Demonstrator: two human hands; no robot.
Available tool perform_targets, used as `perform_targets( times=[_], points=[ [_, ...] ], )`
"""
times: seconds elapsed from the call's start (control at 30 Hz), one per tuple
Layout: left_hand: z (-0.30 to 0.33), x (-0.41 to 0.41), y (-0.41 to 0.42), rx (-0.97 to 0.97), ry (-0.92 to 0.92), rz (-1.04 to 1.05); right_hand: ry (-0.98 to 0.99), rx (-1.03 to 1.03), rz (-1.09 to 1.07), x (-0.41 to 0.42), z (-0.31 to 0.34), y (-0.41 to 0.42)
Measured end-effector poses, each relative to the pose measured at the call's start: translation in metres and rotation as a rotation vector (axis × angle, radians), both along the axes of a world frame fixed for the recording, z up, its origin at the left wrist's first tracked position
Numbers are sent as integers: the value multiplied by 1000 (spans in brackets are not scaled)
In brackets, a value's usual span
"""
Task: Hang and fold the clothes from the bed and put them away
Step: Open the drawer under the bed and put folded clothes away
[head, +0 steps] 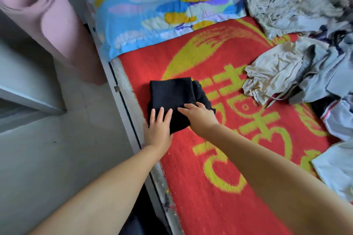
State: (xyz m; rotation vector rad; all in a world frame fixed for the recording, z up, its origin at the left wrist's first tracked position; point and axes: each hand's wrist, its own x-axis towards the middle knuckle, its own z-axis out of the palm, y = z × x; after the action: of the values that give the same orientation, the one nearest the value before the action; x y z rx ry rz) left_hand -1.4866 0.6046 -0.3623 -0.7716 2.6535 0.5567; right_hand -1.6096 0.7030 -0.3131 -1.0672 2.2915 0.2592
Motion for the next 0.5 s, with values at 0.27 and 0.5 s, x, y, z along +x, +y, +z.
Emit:
perform_targets(
  times=[0.27,0.5],
  points=[
    [127,76,-73,-3,83,-3,-79,-36,118,72,133,-68],
    [181,196,-121,-81,13,133,-141,-120,345,174,168,-135]
  ],
)
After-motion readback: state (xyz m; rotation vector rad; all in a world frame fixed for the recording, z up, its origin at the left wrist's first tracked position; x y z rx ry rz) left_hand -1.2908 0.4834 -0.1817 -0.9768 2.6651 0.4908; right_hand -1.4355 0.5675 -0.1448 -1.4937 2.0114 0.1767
